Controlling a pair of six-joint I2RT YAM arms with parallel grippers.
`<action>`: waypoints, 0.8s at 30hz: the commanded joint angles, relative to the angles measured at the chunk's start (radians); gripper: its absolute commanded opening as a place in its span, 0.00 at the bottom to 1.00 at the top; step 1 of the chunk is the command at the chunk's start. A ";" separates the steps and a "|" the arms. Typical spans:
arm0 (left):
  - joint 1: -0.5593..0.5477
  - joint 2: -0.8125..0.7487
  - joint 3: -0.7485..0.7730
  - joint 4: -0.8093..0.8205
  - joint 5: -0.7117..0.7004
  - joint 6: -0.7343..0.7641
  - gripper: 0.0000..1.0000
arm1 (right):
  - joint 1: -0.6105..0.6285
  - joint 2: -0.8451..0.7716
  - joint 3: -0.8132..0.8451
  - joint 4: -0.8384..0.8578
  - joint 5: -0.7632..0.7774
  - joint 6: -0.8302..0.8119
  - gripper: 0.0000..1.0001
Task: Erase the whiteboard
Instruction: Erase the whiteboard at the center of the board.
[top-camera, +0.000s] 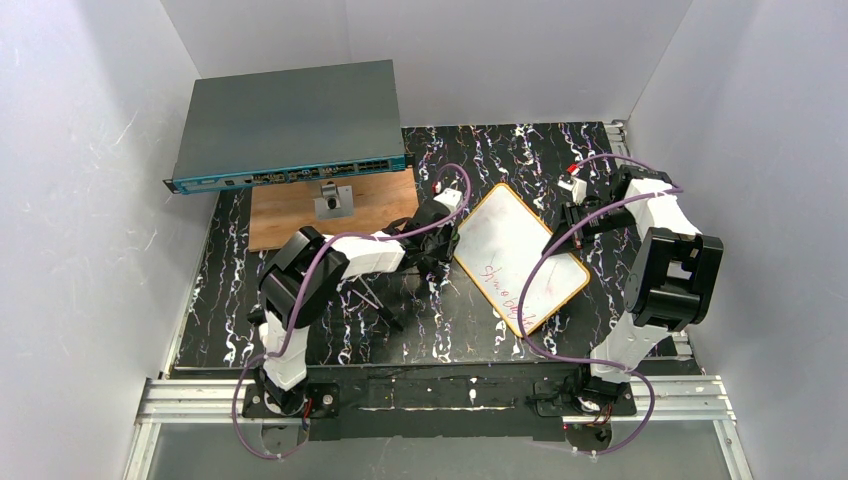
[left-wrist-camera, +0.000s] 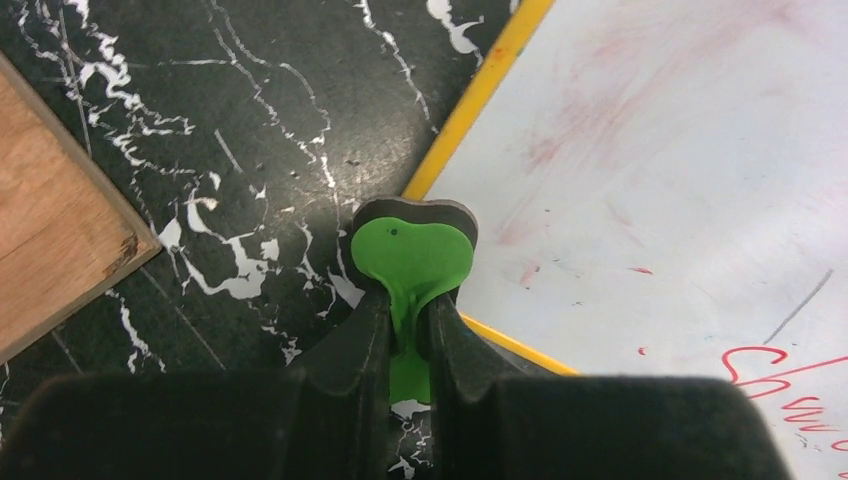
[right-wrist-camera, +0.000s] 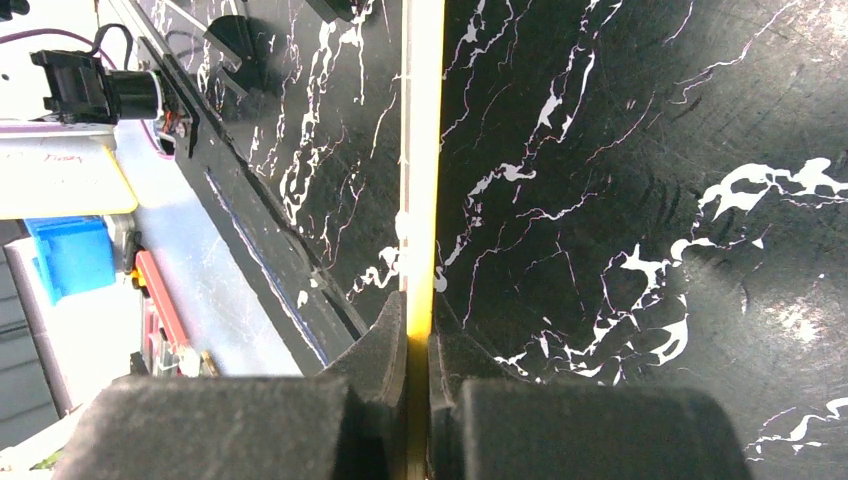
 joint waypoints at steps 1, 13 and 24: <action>-0.063 0.088 0.004 0.062 0.254 0.007 0.00 | 0.111 0.009 -0.039 -0.031 -0.040 -0.032 0.01; -0.081 -0.006 0.067 0.132 0.417 -0.055 0.00 | 0.107 0.021 -0.039 -0.026 -0.038 -0.026 0.01; -0.075 -0.184 0.146 -0.226 0.139 0.121 0.00 | 0.081 0.004 -0.046 0.011 0.001 0.002 0.01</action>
